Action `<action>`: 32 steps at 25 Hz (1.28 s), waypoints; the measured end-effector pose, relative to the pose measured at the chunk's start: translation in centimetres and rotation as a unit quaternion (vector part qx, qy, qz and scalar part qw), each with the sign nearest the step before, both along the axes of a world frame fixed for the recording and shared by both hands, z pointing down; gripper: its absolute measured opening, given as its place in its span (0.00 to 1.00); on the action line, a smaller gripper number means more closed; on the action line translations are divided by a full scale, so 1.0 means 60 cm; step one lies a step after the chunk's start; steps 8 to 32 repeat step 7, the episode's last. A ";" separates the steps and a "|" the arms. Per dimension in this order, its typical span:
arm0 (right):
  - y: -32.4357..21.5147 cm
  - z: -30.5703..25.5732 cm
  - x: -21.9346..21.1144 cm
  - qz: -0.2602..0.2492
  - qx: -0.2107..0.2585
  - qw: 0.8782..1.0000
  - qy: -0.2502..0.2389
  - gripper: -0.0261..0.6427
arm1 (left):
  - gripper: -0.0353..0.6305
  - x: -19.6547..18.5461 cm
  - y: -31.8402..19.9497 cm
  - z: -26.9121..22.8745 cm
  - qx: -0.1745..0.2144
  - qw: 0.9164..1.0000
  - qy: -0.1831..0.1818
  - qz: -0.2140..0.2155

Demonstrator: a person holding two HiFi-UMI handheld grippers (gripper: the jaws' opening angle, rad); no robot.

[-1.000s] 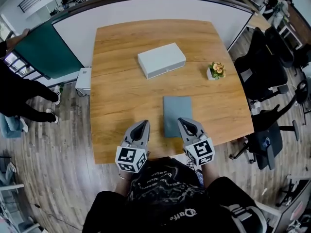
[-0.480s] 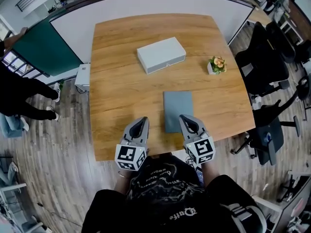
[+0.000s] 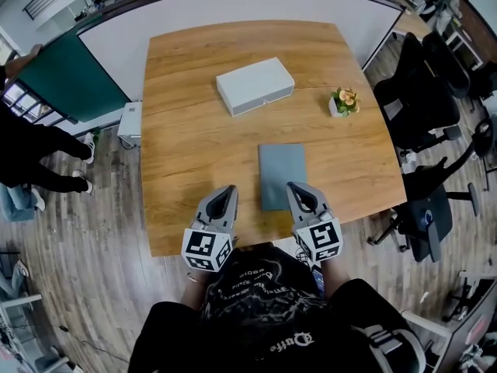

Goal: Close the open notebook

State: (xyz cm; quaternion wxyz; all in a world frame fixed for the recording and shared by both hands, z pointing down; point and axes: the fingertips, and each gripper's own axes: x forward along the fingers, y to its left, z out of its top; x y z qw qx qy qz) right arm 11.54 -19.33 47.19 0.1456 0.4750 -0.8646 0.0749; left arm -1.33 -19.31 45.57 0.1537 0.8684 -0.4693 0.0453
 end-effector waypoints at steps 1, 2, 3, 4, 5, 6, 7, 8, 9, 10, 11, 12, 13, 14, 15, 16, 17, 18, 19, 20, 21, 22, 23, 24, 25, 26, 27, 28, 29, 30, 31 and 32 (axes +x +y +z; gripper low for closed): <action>0.001 -0.001 -0.002 0.000 0.000 1.000 -0.002 0.05 | 0.09 -0.001 0.001 0.000 -0.001 1.000 0.000 0.000; 0.001 -0.003 -0.003 0.000 0.001 1.000 -0.004 0.05 | 0.09 -0.001 0.001 0.000 -0.002 1.000 0.000 0.000; 0.001 -0.004 -0.003 0.001 0.002 1.000 -0.005 0.05 | 0.09 -0.001 0.001 0.001 -0.004 1.000 0.001 -0.001; 0.002 -0.004 -0.003 0.000 0.004 1.000 -0.005 0.05 | 0.09 0.000 0.001 0.002 -0.006 1.000 0.003 -0.001; 0.002 -0.004 -0.002 0.000 0.005 1.000 -0.004 0.05 | 0.09 0.000 0.001 0.003 -0.006 1.000 0.006 -0.003; 0.003 -0.003 -0.001 -0.001 0.005 1.000 -0.003 0.05 | 0.09 0.000 0.001 0.004 -0.007 1.000 0.008 -0.005; 0.003 -0.003 0.000 -0.002 0.006 1.000 -0.001 0.05 | 0.09 0.000 0.001 0.005 -0.007 1.000 0.010 -0.007; 0.003 -0.003 0.000 -0.002 0.006 1.000 -0.001 0.05 | 0.09 0.000 0.001 0.005 -0.007 1.000 0.010 -0.007; 0.003 -0.003 0.000 -0.002 0.006 1.000 -0.001 0.05 | 0.09 0.000 0.001 0.005 -0.007 1.000 0.010 -0.007; 0.003 -0.003 0.000 -0.002 0.006 1.000 -0.001 0.05 | 0.09 0.000 0.001 0.005 -0.007 1.000 0.010 -0.007; 0.003 -0.003 0.000 -0.002 0.006 1.000 -0.001 0.05 | 0.09 0.000 0.001 0.005 -0.007 1.000 0.010 -0.007; 0.003 -0.003 0.000 -0.002 0.006 1.000 -0.001 0.05 | 0.09 0.000 0.001 0.005 -0.007 1.000 0.010 -0.007; 0.003 -0.003 0.000 -0.002 0.006 1.000 -0.001 0.05 | 0.09 0.000 0.001 0.005 -0.007 1.000 0.010 -0.007; 0.003 -0.003 0.000 -0.002 0.006 1.000 -0.001 0.05 | 0.09 0.000 0.001 0.005 -0.007 1.000 0.010 -0.007; 0.003 -0.003 0.000 -0.002 0.006 1.000 -0.001 0.05 | 0.09 0.000 0.001 0.005 -0.007 1.000 0.010 -0.007; 0.003 -0.003 0.000 -0.002 0.006 1.000 -0.001 0.05 | 0.09 0.000 0.001 0.005 -0.007 1.000 0.010 -0.007; 0.003 -0.003 0.000 -0.002 0.006 1.000 -0.001 0.05 | 0.09 0.000 0.001 0.005 -0.007 1.000 0.010 -0.007; 0.003 -0.003 0.000 -0.002 0.006 1.000 -0.001 0.05 | 0.09 0.000 0.001 0.005 -0.007 1.000 0.010 -0.007; 0.003 -0.003 0.000 -0.002 0.006 1.000 -0.001 0.05 | 0.09 0.000 0.001 0.005 -0.007 1.000 0.010 -0.007; 0.003 -0.003 0.000 -0.002 0.006 1.000 -0.001 0.05 | 0.09 0.000 0.001 0.005 -0.007 1.000 0.010 -0.007; 0.003 -0.003 0.000 -0.002 0.006 1.000 -0.001 0.05 | 0.09 0.000 0.001 0.005 -0.007 1.000 0.010 -0.007; 0.003 -0.003 0.000 -0.002 0.006 1.000 -0.001 0.05 | 0.09 0.000 0.001 0.005 -0.007 1.000 0.010 -0.007; 0.003 -0.003 0.000 -0.002 0.006 1.000 -0.001 0.05 | 0.09 0.000 0.001 0.005 -0.007 1.000 0.010 -0.007; 0.003 -0.003 0.000 -0.002 0.006 1.000 -0.001 0.05 | 0.09 0.000 0.001 0.005 -0.007 1.000 0.010 -0.007; 0.003 -0.003 0.000 -0.002 0.006 1.000 -0.001 0.05 | 0.09 0.000 0.001 0.005 -0.007 1.000 0.010 -0.007; 0.003 -0.003 0.000 -0.002 0.006 1.000 -0.001 0.05 | 0.09 0.000 0.001 0.005 -0.007 1.000 0.010 -0.007; 0.003 -0.003 0.000 -0.002 0.006 1.000 -0.001 0.05 | 0.09 0.000 0.001 0.005 -0.007 1.000 0.010 -0.007; 0.003 -0.003 0.000 -0.002 0.006 1.000 -0.001 0.05 | 0.09 0.000 0.001 0.005 -0.007 1.000 0.010 -0.007; 0.003 -0.003 0.000 -0.002 0.006 1.000 -0.001 0.05 | 0.09 0.000 0.001 0.005 -0.007 1.000 0.010 -0.007; 0.003 -0.003 0.000 -0.002 0.006 1.000 -0.001 0.05 | 0.09 0.000 0.001 0.005 -0.007 1.000 0.010 -0.007; 0.003 -0.003 0.000 -0.002 0.006 1.000 -0.001 0.05 | 0.09 0.000 0.001 0.005 -0.007 1.000 0.010 -0.007; 0.003 -0.003 0.000 -0.002 0.006 1.000 -0.001 0.05 | 0.09 0.000 0.001 0.005 -0.007 1.000 0.010 -0.007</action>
